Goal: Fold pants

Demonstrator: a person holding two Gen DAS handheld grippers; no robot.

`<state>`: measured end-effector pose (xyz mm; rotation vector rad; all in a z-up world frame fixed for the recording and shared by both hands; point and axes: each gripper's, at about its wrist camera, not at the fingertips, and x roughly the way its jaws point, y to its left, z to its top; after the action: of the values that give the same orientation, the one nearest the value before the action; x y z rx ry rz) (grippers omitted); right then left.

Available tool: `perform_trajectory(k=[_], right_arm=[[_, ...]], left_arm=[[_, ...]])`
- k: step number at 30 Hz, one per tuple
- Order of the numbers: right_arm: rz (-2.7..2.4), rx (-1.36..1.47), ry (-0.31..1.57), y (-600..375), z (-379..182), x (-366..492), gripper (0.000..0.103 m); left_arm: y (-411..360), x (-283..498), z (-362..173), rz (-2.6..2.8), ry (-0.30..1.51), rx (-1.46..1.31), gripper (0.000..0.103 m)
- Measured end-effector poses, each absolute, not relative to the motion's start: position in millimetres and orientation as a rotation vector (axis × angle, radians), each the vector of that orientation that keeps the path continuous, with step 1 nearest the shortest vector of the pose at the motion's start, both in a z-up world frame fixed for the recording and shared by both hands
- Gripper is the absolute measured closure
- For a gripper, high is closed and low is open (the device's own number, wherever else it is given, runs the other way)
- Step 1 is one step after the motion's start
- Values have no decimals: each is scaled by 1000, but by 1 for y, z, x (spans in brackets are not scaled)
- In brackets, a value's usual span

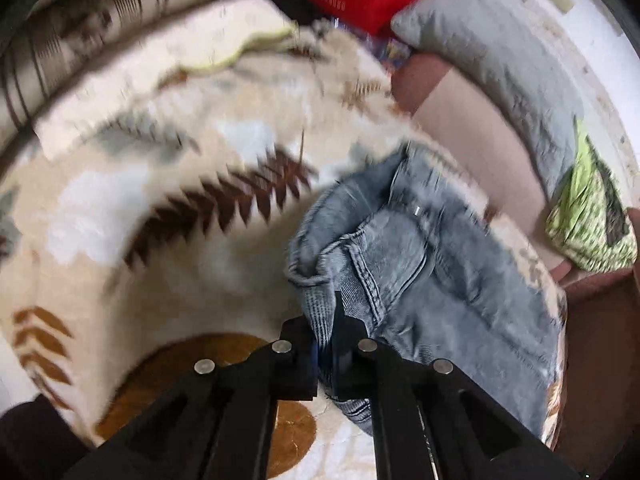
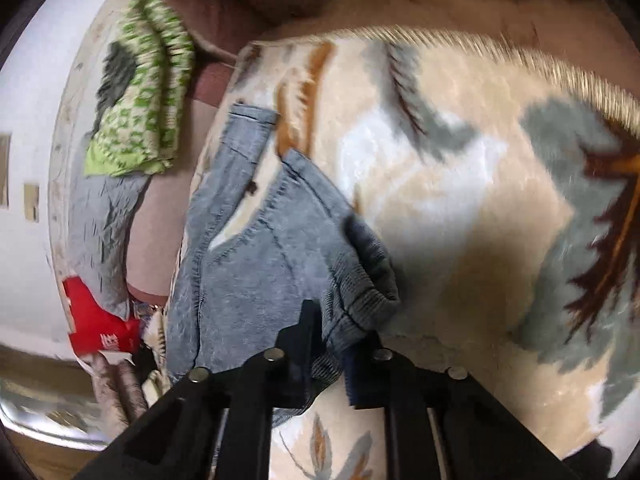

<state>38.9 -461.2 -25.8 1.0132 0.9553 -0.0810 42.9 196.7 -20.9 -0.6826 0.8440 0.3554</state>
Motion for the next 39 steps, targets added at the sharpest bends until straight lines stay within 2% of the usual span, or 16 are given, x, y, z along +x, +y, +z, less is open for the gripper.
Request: perform_trajectory(k=[6,12,14,15,16,18,20,23,26,28,29,30,32,33,38,39], right_arm=[[-88,855,896,-459,24,22,93],[-136,929,1095,-471,-32,10,80],[-132,953,1047,-476,-23,6,57],[-138,923,1024,-476,-14,5,34],[-141,905,1009,-476,-10,4,25],[-137,884,988,-475,-4,5,25],[-150,865,1016,-474,-9,9,28],[-178,811,1027,-470,-7,6,54],[-220,744,954,-468,14,-4,54],[-248,727,943,-467,21,-4,27],[-253,706,962,-466,18,-2,27],[-242,686,995,-464,14,2,31],[-206,641,1107,-460,-9,13,68],[-217,641,1130,-462,-14,14,71],[-314,525,1012,-458,26,9,59],[-259,543,976,-455,35,9,45]], left_arm=[[202,-7,10,354,763,-674,99],[211,-35,-47,410,895,-696,94],[218,-45,-52,419,883,-716,92],[219,-47,-50,421,873,-711,84],[219,-49,-47,431,866,-699,77],[220,-54,-36,460,830,-674,58],[218,-55,-23,464,795,-636,57],[207,-54,-3,425,755,-573,54],[187,-47,16,363,716,-502,46],[169,-38,21,318,693,-459,36],[163,-35,20,304,694,-443,36],[156,-28,14,285,712,-422,36],[148,-8,-18,299,840,-368,36],[147,0,-38,334,931,-351,36],[135,8,-61,377,989,-195,41],[135,7,-55,372,971,-209,41]])
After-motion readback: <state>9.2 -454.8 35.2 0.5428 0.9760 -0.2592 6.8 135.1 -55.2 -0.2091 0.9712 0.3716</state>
